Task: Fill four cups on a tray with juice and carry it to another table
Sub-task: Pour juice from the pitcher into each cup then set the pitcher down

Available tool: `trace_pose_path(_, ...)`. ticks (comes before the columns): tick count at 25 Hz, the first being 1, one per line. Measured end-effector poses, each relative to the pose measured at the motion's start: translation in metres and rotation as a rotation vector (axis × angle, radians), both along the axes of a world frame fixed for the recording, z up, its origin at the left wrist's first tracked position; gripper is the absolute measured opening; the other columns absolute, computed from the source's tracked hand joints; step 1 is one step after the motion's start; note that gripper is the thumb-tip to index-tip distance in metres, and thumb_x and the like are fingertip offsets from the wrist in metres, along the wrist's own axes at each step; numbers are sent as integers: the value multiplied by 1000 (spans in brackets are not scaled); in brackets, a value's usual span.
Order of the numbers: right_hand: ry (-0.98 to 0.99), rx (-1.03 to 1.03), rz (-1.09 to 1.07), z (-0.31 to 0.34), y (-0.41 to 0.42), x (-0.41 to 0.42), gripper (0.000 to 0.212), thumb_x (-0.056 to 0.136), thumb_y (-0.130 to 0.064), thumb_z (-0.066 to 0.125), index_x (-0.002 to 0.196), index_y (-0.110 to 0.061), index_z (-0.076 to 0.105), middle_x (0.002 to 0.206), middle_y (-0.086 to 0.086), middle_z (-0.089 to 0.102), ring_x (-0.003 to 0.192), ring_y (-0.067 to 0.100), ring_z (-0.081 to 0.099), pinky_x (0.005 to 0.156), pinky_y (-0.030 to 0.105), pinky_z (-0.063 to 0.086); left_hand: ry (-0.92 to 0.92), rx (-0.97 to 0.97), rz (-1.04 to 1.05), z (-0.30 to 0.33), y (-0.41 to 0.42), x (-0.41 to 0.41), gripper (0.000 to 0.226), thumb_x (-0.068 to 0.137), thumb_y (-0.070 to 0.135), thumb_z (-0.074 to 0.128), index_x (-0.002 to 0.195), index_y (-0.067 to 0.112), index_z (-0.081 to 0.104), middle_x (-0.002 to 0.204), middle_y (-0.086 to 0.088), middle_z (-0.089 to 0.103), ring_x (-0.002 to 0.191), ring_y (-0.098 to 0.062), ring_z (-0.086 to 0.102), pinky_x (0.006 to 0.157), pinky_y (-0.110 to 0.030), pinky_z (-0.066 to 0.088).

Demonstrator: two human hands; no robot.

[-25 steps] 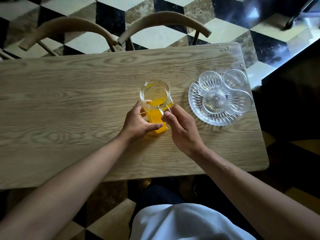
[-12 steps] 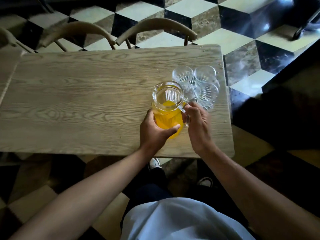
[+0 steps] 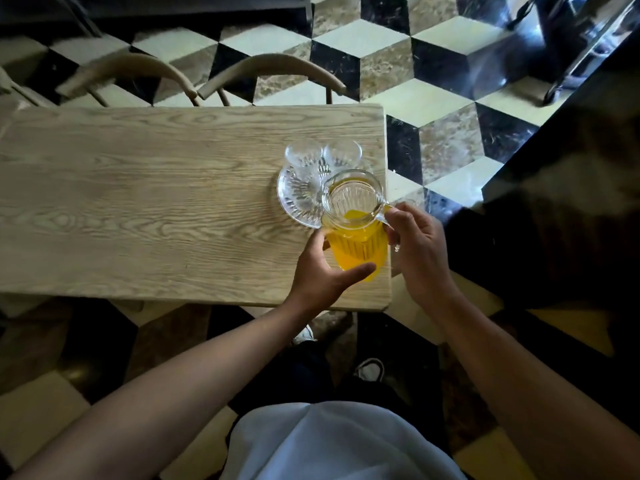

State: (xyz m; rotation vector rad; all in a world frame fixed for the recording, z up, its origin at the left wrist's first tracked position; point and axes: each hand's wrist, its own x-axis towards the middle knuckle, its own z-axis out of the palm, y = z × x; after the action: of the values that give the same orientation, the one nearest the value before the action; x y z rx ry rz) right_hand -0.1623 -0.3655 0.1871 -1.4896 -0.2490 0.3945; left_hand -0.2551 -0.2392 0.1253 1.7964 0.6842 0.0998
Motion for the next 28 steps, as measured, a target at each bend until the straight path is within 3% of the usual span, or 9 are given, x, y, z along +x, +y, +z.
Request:
trace_pose_path(1, -6, -11, -6, 1, -6, 7, 34, 80, -36, 56, 70, -4, 52, 62, 7, 36, 59, 13, 33, 52, 24, 29, 5, -20, -33, 2, -1, 4, 78, 63, 47, 95, 127, 29, 55, 119, 19, 65, 112, 10, 57, 93, -5, 42)
trace_pose_path(6, -47, -85, -50, -5, -23, 41, 60, 82, -43, 59, 72, 15, 46, 65, 11, 41, 59, 19, 33, 51, 29, 28, 14, -135, -122, -5, -4, 34, 90, 64, 65, 79, 140, 23, 54, 136, 4, 66, 128, -10, 61, 112, -38, 48)
trace_pose_path(9, -79, -141, -40, -8, -26, 59, 54, 86, -42, 61, 70, 9, 50, 64, 11, 40, 58, 20, 34, 52, 35, 28, 24, -180, -152, -14, 1, 54, 76, 70, 60, 77, 135, 24, 59, 132, 3, 70, 125, -11, 64, 111, -45, 50)
trace_pose_path(12, -130, -207, -42, -8, -25, 77, 54, 88, -38, 61, 69, 11, 50, 63, 10, 40, 59, 18, 35, 53, 31, 30, 31, -232, -212, -22, 10, 76, 55, 76, 44, 76, 126, 24, 64, 126, 2, 72, 123, -16, 66, 111, -48, 49)
trace_pose_path(14, -148, -240, -53, -12, -25, 87, 54, 93, -32, 62, 73, 16, 51, 63, 10, 40, 57, 15, 35, 51, 25, 29, 59, -278, -262, -28, 12, 89, 46, 75, 31, 74, 120, 31, 63, 125, 7, 70, 126, -16, 63, 114, -45, 46)
trace_pose_path(17, -134, -296, -65, -21, -23, 99, 43, 100, -18, 61, 73, 15, 51, 63, 8, 40, 55, 7, 36, 49, 21, 29, 66, -385, -300, -41, 11, 101, 56, 73, 19, 75, 125, 32, 60, 128, 8, 68, 127, -10, 61, 112, -37, 47)
trace_pose_path(20, -126, -342, -23, -23, -19, 107, 52, 96, -32, 63, 74, 13, 49, 63, 9, 40, 58, 15, 36, 50, 29, 29, 67, -482, -276, -57, 7, 111, 65, 70, 17, 82, 129, 29, 58, 134, 4, 66, 128, -6, 61, 110, -36, 50)
trace_pose_path(24, -110, -405, 40, -27, -13, 121, 62, 89, -47, 63, 72, 11, 46, 64, 9, 38, 59, 19, 34, 51, 35, 27, 109, -586, -212, -78, -1, 116, 80, 66, 23, 90, 139, 21, 55, 141, -2, 65, 136, -17, 57, 114, -44, 48)
trace_pose_path(28, -93, -479, 133, -36, -6, 134, 67, 87, -55, 61, 74, 9, 47, 64, 9, 39, 59, 18, 36, 53, 40, 29, 106, -698, -139, -79, -2, 121, 70, 73, 8, 87, 136, 12, 56, 134, -4, 70, 126, -12, 66, 101, -27, 54)
